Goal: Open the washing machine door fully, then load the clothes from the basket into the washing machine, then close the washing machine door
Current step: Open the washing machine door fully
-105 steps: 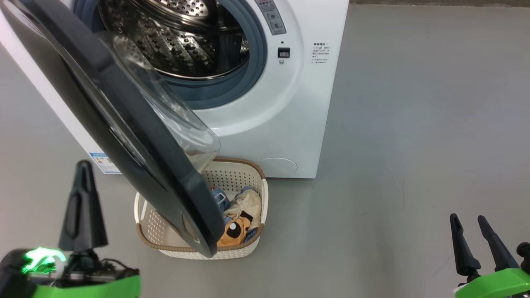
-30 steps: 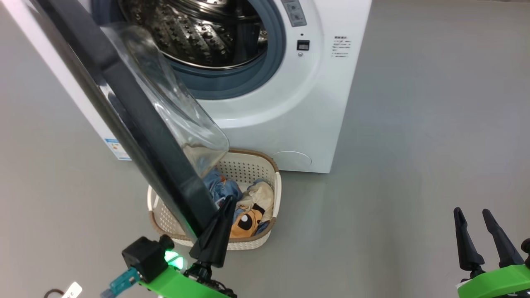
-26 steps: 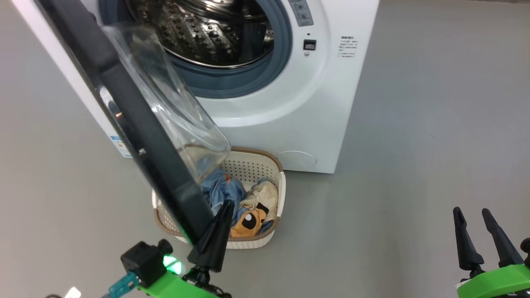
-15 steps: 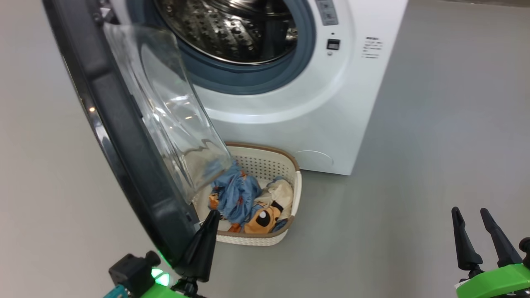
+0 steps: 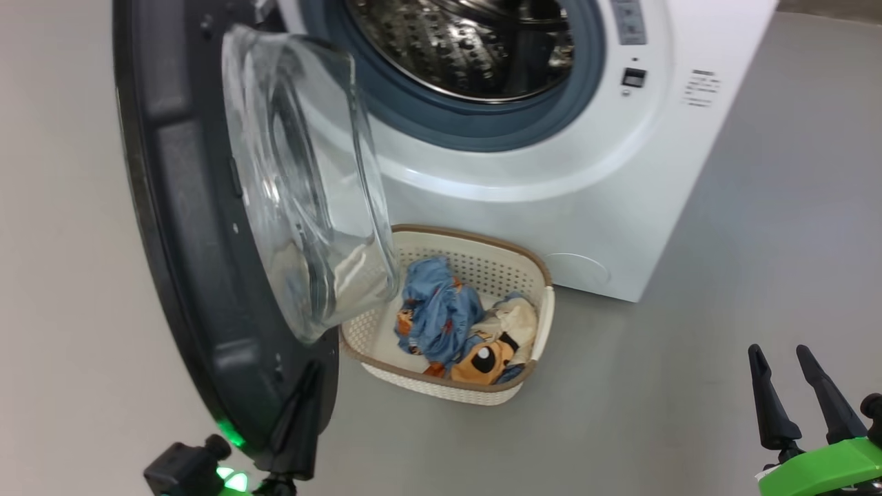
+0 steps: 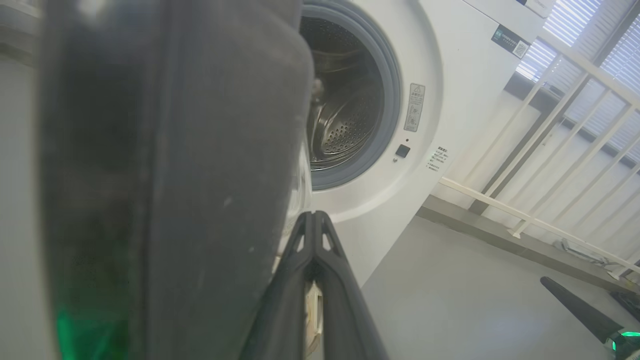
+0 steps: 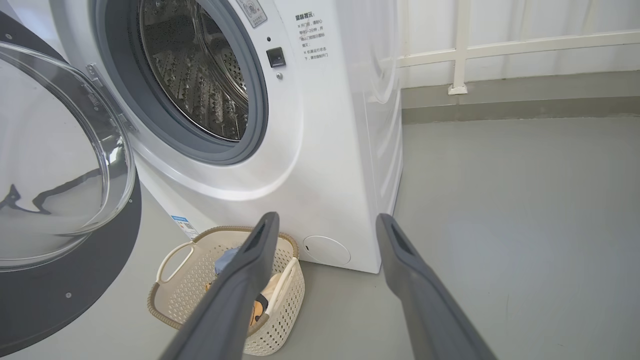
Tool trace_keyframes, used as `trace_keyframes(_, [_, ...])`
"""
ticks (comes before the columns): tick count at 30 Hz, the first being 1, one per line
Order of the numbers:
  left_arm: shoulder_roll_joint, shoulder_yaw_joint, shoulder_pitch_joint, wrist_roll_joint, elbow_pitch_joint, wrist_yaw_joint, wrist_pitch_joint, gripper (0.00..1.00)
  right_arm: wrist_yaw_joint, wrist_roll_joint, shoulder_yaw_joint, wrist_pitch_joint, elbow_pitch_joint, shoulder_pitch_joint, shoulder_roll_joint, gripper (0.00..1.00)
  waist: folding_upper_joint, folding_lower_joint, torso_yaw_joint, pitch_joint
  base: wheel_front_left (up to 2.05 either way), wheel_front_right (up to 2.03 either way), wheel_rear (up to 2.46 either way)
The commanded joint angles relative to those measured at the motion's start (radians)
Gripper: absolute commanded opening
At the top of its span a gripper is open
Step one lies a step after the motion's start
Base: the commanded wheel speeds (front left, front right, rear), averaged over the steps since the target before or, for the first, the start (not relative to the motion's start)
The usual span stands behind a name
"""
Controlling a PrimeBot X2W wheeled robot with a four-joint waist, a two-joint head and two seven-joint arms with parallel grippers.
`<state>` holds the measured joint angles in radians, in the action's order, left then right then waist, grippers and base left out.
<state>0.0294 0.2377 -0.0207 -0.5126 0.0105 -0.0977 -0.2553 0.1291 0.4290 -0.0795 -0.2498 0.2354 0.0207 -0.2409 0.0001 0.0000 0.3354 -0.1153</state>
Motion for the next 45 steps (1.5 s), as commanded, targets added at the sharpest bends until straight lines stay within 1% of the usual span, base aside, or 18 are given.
trace_keyframes(1, [0.021,-0.054,0.015,0.007,-0.024,0.014,-0.006,0.0,0.002,-0.006,0.022,-0.012,-0.025,0.015,-0.02,1.0,-0.0001,0.0,0.021,-0.003,0.0,0.0,0.0])
trace_keyframes(6, [0.023,-0.095,0.013,0.016,-0.019,0.036,-0.006,0.0,0.002,-0.006,0.026,-0.012,-0.022,0.018,-0.021,1.0,-0.0001,0.0,0.049,-0.003,0.0,0.0,0.0])
trace_keyframes(12, [0.035,-0.152,0.017,0.023,-0.004,0.057,-0.006,0.0,0.002,-0.007,0.032,-0.012,-0.023,0.019,-0.019,1.0,-0.0001,0.0,0.064,-0.003,0.0,0.0,0.0])
trace_keyframes(23, [0.074,-0.284,0.083,0.033,0.064,0.064,-0.006,0.0,0.002,-0.007,0.031,-0.012,-0.026,0.016,-0.016,1.0,-0.0001,0.0,0.066,-0.006,0.0,0.0,0.0])
trace_keyframes(32, [0.101,-0.424,0.16,0.047,0.151,0.058,-0.006,0.0,0.002,-0.005,0.03,-0.012,-0.029,0.022,-0.022,1.0,-0.0001,0.0,0.057,-0.03,0.0,0.0,0.0])
trace_keyframes(39, [0.116,-0.529,0.246,0.068,0.228,0.038,-0.006,0.0,0.002,-0.008,0.026,-0.012,-0.033,0.032,-0.028,1.0,-0.0001,0.0,0.056,-0.054,0.0,0.0,0.0])
trace_keyframes(44, [0.132,-0.603,0.325,0.087,0.308,0.022,-0.006,0.0,0.002,-0.01,0.018,-0.012,-0.036,0.033,-0.03,1.0,-0.0001,0.0,0.061,-0.066,0.0,0.0,0.0])
trace_keyframes(45, [0.132,-0.603,0.325,0.087,0.308,0.022,-0.006,0.0,0.002,-0.01,0.018,-0.012,-0.036,0.033,-0.03,1.0,-0.0001,0.0,0.061,-0.066,0.0,0.0,0.0])
